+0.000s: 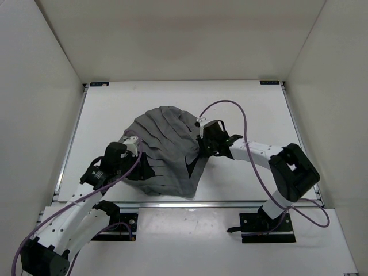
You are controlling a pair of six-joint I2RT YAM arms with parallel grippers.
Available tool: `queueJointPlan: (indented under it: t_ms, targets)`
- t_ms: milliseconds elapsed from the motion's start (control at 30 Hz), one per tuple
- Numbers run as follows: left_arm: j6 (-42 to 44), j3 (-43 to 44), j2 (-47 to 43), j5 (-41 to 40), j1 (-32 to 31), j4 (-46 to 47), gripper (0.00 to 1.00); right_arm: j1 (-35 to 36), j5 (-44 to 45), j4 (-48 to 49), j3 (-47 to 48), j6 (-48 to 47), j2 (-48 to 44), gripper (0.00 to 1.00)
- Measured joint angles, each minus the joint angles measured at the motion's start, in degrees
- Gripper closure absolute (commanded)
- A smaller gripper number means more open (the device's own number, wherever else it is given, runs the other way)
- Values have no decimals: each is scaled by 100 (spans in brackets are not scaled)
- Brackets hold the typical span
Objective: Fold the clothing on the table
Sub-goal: Flatten the skirt out
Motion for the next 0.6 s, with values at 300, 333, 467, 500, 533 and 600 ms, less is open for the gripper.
queueJointPlan:
  t_ms: [300, 333, 467, 500, 533, 600]
  targets:
    - [37, 0, 577, 44, -337, 15, 29, -1456, -1132, -153, 144, 894, -2299, 100]
    - [50, 0, 695, 61, -435, 20, 28, -1591, -1174, -116, 138, 964, -2474, 100]
    - [-2, -7, 1235, 133, -844, 33, 27, -1504, -1287, -94, 129, 1051, -2557, 100]
    - [-44, -22, 1320, 151, -914, 63, 26, -1445, -1307, -94, 96, 1058, -2490, 100]
    - [-105, -55, 1368, 155, -966, 114, 25, -1377, -1325, -107, 42, 1069, -2406, 100]
    - [-271, -140, 1381, 120, -1005, 223, 29, -1272, -1355, -151, -61, 1110, -2275, 100]
